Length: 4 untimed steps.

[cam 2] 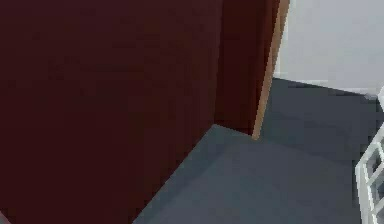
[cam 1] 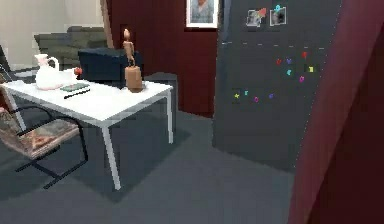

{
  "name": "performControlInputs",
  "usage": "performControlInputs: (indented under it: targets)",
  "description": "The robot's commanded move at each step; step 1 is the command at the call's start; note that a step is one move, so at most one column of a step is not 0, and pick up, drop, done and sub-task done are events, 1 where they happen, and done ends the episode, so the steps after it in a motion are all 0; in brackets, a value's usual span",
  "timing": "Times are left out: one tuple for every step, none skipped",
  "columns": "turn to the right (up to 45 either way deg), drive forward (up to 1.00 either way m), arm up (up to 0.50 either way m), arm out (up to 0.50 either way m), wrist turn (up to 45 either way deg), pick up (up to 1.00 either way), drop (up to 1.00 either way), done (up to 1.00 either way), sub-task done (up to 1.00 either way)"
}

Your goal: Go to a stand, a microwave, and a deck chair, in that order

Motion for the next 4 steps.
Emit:
performControlInputs:
  targets:
    - [0.0, 0.30, 0.00, 0.00, 0.0, 0.00, 0.00, 0.00, 0.00]
    - [-12.0, 0.00, 0.00, 0.00, 0.0, 0.00, 0.00, 0.00, 0.00]
    - [0.0, 0.80, 0.00, 0.00, 0.0, 0.00, 0.00, 0.00, 0.00]
    - [-30.0, 0.00, 0.00, 0.00, 0.0, 0.00, 0.00, 0.00, 0.00]
